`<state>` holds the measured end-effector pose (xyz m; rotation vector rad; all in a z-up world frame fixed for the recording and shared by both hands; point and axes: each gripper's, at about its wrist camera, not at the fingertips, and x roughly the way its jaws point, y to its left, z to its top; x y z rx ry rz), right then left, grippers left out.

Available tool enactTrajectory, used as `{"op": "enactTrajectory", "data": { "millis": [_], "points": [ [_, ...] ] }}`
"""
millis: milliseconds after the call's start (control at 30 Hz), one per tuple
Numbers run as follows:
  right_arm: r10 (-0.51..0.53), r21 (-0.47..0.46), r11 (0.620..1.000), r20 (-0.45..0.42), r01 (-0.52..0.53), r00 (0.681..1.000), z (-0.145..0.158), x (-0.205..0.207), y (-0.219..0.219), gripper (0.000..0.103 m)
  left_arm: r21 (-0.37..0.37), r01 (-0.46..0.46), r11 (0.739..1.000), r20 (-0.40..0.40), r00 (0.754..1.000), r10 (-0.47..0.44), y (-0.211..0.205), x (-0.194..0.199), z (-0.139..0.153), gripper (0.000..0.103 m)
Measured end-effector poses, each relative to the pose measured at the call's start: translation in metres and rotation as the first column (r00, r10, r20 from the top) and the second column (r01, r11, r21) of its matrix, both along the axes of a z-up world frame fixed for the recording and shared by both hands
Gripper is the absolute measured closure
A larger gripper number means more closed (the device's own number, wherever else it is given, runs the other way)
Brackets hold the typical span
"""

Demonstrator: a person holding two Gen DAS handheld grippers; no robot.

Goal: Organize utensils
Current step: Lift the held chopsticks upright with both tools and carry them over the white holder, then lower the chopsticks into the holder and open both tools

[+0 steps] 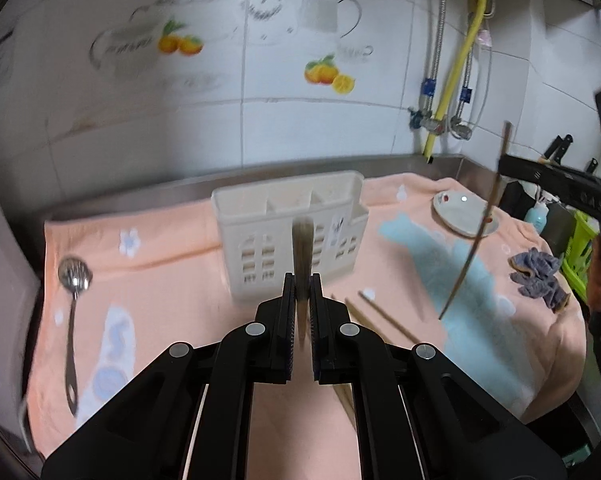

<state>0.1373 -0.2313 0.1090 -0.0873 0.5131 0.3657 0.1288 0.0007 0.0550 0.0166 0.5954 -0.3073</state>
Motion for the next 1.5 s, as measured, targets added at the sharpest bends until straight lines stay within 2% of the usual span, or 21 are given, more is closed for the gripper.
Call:
{"op": "enactTrajectory", "data": {
  "millis": [167,267,400,533,600,767,1100,1300,1500],
  "points": [
    [0.018,0.017,1.000,0.031,-0.018,0.999,0.032,0.025,0.007,0.097,0.030,0.025,0.999,0.059,0.998,-0.027,-0.009,0.005,0.037,0.098],
    [0.022,0.030,0.999,0.065,-0.024,0.998,0.051,0.040,0.014,0.097,0.050,0.023,0.998,0.124,0.992,-0.030,-0.014,0.006,0.065,0.098],
    [0.021,0.044,0.999,0.102,-0.026,0.995,0.069,0.057,0.024,0.097,0.080,-0.004,0.997,0.236,0.972,-0.015,-0.016,0.010,0.109,0.098],
    [0.010,0.060,0.998,0.125,-0.018,0.992,0.075,0.074,0.032,0.097,0.100,-0.049,0.994,0.297,0.955,0.017,-0.018,0.025,0.128,0.098],
    [0.007,0.078,0.997,0.118,-0.016,0.993,0.073,0.084,0.035,0.097,0.110,-0.075,0.991,0.300,0.953,0.038,-0.018,0.038,0.127,0.098],
    [-0.004,0.103,0.995,0.095,-0.006,0.995,0.061,0.108,0.040,0.097,0.084,-0.095,0.992,0.225,0.972,0.074,-0.007,0.072,0.103,0.098],
    [-0.013,0.064,0.998,0.001,0.013,1.000,0.013,0.137,0.049,0.097,0.077,-0.102,0.992,0.094,0.991,0.094,0.009,0.105,0.053,0.097],
    [-0.014,0.040,0.999,-0.014,0.014,1.000,0.005,0.135,0.048,0.096,0.073,-0.100,0.992,0.085,0.992,0.094,0.011,0.102,0.050,0.096],
    [-0.024,0.033,0.999,0.010,0.024,1.000,0.014,0.122,0.042,0.092,0.069,-0.115,0.991,0.115,0.988,0.107,0.013,0.088,0.062,0.096]
  ]
}}
